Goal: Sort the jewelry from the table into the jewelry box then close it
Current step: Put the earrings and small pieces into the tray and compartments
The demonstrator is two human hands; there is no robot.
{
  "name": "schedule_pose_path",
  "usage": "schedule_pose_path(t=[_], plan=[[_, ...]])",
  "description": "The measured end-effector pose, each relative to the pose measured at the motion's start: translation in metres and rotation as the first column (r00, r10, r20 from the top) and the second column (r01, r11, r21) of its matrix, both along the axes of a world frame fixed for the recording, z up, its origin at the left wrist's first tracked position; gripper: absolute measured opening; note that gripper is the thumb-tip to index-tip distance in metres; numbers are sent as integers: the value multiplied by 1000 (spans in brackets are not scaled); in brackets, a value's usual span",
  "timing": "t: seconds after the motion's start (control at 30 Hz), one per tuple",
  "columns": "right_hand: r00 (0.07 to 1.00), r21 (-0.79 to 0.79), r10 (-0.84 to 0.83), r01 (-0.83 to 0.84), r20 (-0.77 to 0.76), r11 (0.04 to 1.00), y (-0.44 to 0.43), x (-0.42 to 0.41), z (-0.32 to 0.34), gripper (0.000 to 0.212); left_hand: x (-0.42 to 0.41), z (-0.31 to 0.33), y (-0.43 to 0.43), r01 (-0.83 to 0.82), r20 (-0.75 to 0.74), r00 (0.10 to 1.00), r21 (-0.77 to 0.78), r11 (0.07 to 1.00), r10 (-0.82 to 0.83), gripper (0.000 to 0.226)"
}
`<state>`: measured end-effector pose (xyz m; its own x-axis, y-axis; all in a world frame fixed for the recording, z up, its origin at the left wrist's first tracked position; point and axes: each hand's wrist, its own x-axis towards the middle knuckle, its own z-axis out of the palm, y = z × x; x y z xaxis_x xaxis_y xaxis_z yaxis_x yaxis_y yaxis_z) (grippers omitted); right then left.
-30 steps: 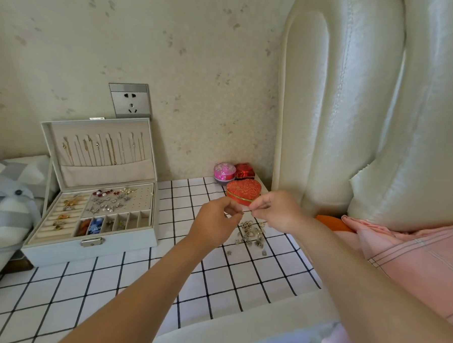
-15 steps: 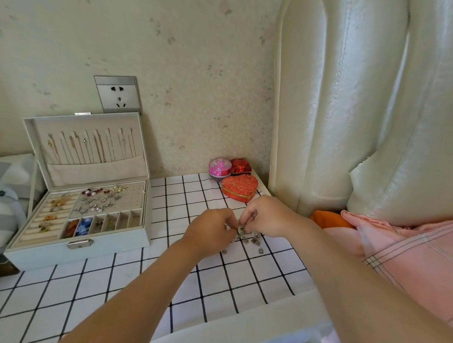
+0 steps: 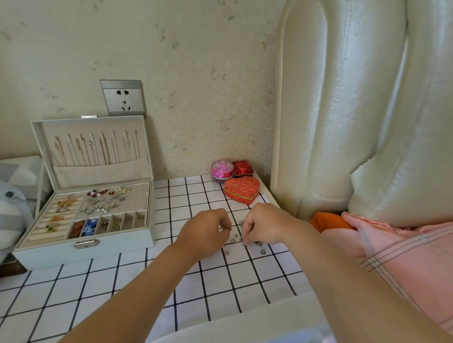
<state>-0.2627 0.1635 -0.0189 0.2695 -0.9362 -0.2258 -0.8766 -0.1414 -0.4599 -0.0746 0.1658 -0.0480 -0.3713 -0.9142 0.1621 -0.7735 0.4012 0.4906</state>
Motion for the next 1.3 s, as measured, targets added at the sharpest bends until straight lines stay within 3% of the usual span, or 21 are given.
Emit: schedule_pose_path(t=[0.3,0.7,0.93,1.13,1.3], plan=[[945,0,-106,111,308,994,0,15,16,16,16,12,3,-46,-74,996,-36,998,43,9],[859,-104,-50,119,510,987,-16,121,43,4,111,49,7,-200,-187,967,-146,969,171,12],[877,-213,44,67,478,975,-44,196,34,5,197,58,9,-320,-323,901,-46,946,289,18],[924,-260,55,49,378,964,-59,231,21,19,240,51,3,-332,-500,801,85,939,329,16],[957,-284,69,14,282,959,-63,243,15,13,242,48,-1,-301,-547,767,156,941,336,13]])
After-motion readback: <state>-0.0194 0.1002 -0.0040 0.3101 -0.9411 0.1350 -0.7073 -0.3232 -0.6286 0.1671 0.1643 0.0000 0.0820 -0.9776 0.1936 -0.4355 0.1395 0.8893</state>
